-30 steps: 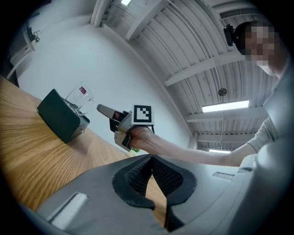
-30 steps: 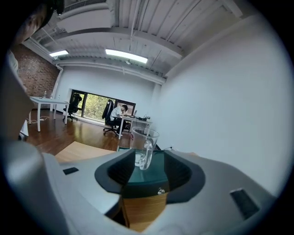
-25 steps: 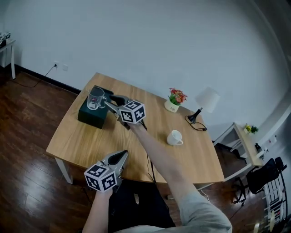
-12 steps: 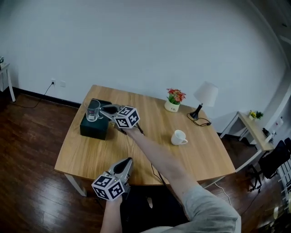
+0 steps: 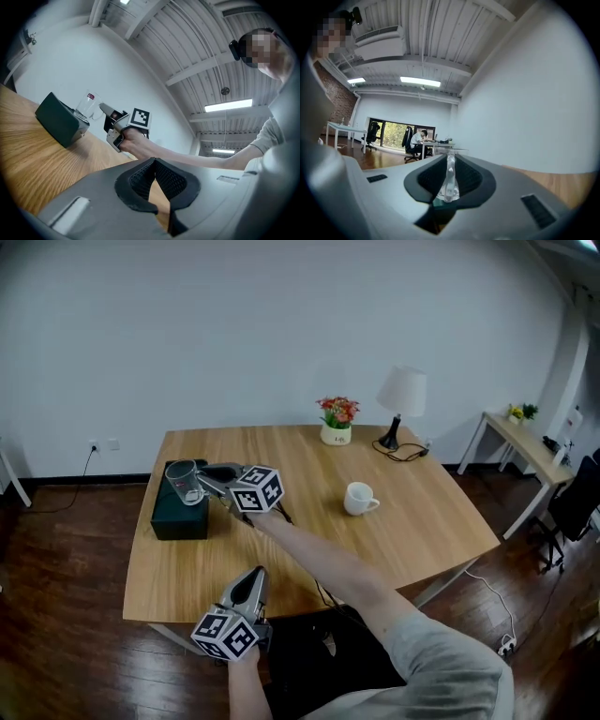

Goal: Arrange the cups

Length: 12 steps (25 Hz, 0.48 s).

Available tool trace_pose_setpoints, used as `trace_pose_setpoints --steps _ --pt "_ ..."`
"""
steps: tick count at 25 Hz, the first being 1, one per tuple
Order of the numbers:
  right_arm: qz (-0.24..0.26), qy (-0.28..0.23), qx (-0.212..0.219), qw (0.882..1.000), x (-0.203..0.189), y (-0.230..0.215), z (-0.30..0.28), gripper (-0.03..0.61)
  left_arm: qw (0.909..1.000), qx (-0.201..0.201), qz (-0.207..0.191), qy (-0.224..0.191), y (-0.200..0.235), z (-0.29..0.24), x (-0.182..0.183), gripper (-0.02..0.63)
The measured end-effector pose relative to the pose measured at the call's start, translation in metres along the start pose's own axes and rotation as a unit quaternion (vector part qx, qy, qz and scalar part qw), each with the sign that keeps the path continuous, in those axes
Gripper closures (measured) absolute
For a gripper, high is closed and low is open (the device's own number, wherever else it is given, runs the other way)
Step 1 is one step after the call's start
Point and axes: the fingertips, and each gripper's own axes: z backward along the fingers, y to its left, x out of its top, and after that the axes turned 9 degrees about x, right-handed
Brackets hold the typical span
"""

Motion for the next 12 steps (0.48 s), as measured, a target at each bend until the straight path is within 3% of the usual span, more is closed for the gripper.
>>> trace_pose_setpoints --steps 6,12 --pt "-0.024 -0.026 -0.070 0.997 0.005 -0.019 0.109 0.510 0.9993 -0.003 -0.030 0.020 -0.009 -0.006 -0.009 0.604" --pt "-0.035 0.015 -0.158 0.987 -0.042 -0.013 0.232 0.511 0.9992 0.000 -0.032 0.025 -0.010 -0.003 -0.012 0.604"
